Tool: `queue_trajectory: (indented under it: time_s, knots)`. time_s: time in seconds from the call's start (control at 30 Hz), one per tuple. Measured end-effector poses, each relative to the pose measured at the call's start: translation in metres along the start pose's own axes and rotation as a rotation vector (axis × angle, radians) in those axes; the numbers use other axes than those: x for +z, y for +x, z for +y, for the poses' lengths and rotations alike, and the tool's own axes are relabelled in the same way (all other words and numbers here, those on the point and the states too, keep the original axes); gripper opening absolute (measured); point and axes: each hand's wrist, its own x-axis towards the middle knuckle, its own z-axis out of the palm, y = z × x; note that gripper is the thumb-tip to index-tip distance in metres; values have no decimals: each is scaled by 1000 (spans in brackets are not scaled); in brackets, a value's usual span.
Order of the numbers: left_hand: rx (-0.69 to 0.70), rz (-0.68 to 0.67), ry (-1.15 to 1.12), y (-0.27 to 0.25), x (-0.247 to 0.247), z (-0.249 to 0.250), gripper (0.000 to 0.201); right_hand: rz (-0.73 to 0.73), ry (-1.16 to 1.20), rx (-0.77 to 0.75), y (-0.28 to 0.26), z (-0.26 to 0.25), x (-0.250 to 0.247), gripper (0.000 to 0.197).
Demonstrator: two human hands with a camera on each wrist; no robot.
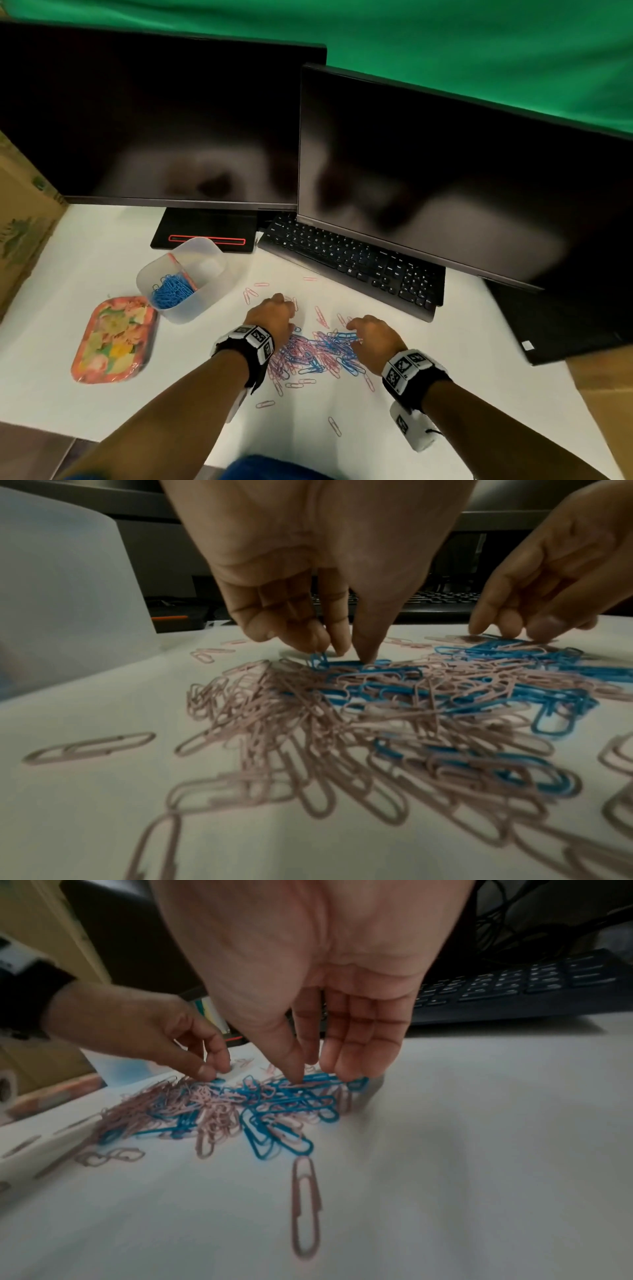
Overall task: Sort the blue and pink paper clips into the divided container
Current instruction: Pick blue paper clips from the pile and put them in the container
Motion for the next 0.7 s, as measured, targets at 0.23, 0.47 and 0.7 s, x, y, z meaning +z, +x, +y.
queue_trajectory:
  time_s: [0.23,0.47,0.7]
  knots:
    - [-15,11,21,1,5,1,27,0,-146,0,13,-17,-3,24]
    - [-205,168,-277,-2,6,-26,23,-87,-299,50,15,-30,-6,30]
    - [-178,126,-225,7,3,-28,22,-104,-228,7,14,-37,-8,39]
